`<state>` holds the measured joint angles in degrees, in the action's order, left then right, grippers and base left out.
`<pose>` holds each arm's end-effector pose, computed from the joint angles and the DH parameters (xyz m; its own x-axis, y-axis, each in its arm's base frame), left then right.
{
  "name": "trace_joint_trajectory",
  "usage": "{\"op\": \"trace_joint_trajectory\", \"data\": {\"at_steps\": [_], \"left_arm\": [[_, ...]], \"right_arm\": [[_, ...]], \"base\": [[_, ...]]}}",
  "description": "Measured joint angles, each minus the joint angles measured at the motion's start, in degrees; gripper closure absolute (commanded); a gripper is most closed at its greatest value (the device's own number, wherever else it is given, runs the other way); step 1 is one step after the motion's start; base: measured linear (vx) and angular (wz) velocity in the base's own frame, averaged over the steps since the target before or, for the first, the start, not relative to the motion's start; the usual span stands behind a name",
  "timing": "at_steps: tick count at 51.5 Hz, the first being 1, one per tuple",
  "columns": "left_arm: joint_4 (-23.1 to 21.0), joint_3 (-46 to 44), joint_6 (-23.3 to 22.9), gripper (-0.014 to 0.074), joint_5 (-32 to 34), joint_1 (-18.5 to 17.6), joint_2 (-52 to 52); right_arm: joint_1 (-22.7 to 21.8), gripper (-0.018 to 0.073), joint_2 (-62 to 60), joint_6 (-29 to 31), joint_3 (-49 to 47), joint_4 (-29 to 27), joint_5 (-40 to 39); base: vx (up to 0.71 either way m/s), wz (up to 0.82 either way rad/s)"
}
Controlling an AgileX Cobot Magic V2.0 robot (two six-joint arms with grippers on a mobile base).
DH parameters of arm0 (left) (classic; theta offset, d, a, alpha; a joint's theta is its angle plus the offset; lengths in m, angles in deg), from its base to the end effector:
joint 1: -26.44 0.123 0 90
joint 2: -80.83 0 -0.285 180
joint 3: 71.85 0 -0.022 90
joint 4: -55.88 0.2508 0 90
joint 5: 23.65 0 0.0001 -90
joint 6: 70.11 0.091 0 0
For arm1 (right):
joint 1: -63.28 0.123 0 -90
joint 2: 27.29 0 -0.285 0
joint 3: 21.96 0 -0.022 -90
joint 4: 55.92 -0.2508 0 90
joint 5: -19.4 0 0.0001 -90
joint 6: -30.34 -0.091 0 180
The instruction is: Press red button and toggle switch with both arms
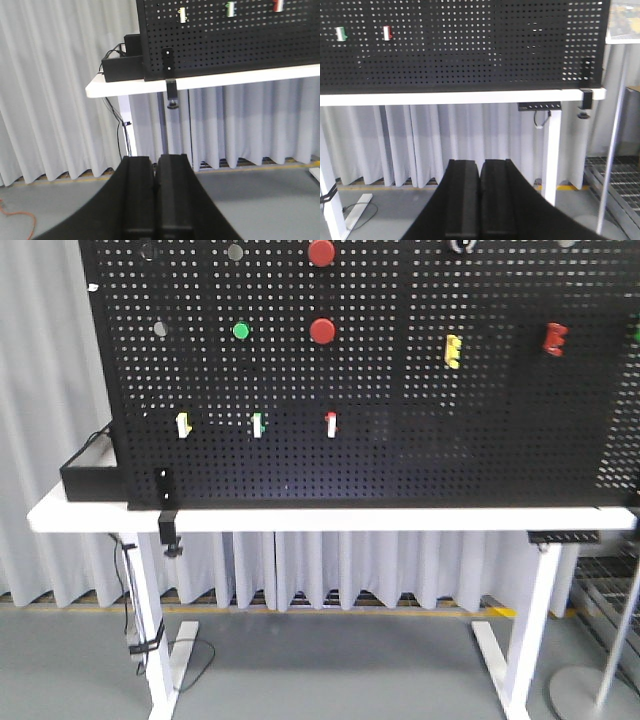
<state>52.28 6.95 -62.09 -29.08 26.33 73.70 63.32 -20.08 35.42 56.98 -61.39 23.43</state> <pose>0.0568 -0.0007 0.1959 -0.0229 0.0774 -0.9967 0.0097 0.9970 0.0772 0.0570 0.0007 0.1972 -0.0029 0.0066 -1.0000 -0.0074 1.0000 0.0066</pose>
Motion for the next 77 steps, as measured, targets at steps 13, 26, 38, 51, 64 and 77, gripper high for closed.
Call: {"op": "trace_joint_trajectory", "data": {"at_steps": [13,26,38,51,64,77], "left_arm": [[0.00,0.00,0.00,0.0595,0.00,0.00,0.00],[0.00,0.00,0.00,0.0595,0.00,0.00,0.00],[0.00,0.00,0.00,0.0595,0.00,0.00,0.00],[0.00,0.00,0.00,0.0595,0.00,0.00,0.00],[0.00,0.00,0.00,0.0595,0.00,0.00,0.00],[0.00,0.00,0.00,0.0595,0.00,0.00,0.00]], "right_arm": [[0.00,0.0559,0.00,0.00,0.00,0.00,0.00],[0.00,0.0559,0.00,0.00,0.00,0.00,0.00],[0.00,0.0559,0.00,0.00,0.00,0.00,0.00],[0.00,0.0559,0.00,0.00,0.00,0.00,0.00],[0.00,0.0559,0.00,0.00,0.00,0.00,0.00],[0.00,0.0559,0.00,0.00,0.00,0.00,0.00]], "base": [[0.43,0.03],[0.41,-0.02],[0.38,0.00],[0.32,0.01],[0.17,-0.03],[0.03,-0.01]]}}
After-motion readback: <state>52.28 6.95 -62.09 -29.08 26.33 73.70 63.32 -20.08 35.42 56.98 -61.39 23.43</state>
